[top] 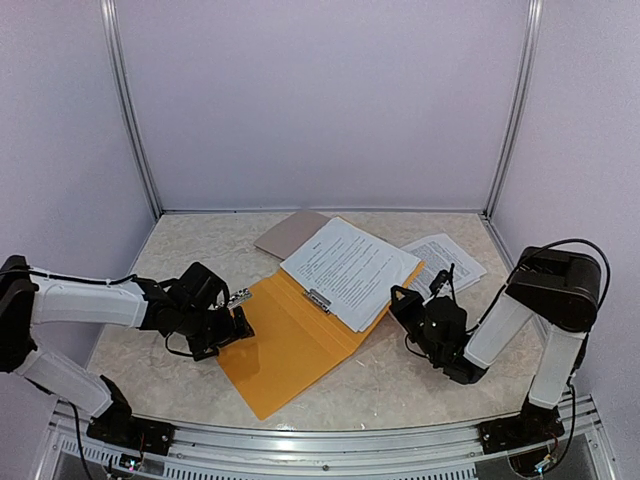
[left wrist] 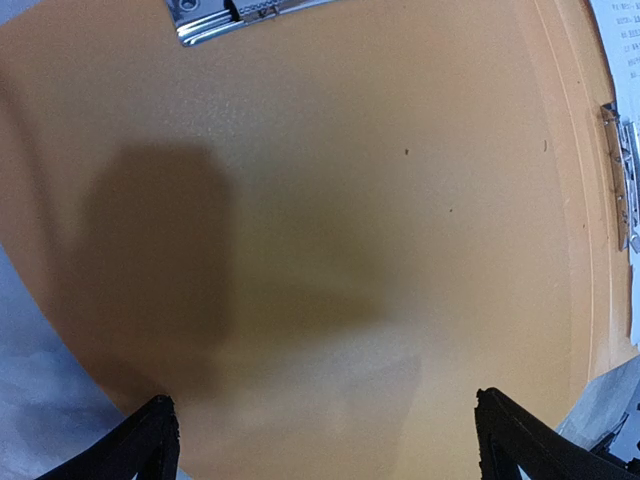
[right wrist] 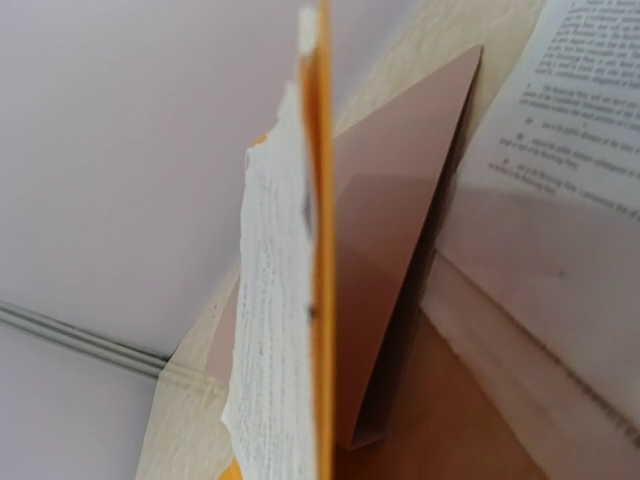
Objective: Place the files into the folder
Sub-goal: Rotate the folder with some files at the center of the board.
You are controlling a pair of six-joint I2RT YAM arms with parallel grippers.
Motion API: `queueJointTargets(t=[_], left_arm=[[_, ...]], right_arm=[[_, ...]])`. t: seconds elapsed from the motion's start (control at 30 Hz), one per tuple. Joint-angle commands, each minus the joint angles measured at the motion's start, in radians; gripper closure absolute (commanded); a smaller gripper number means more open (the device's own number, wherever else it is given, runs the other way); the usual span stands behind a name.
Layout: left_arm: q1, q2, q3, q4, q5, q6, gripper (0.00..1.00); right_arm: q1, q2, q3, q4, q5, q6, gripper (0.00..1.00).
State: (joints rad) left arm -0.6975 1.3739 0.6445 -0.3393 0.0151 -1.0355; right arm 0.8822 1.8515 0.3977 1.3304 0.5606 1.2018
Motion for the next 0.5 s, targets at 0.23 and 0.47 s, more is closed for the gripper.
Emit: queueJointTargets(t=[0.23, 0.47], left_arm=[[0.033, 0.137, 0.014, 0.092, 0.048, 0.025, 0.01], [0.059, 0.12, 0.011, 0.025, 0.012, 0.067, 0.01]], right_arm=[[0.07, -0.103, 0.037, -0.098, 0.021, -0.028, 1.0], [0.083, -0.168, 0.012, -0.234, -0.009, -0.013, 1.0]])
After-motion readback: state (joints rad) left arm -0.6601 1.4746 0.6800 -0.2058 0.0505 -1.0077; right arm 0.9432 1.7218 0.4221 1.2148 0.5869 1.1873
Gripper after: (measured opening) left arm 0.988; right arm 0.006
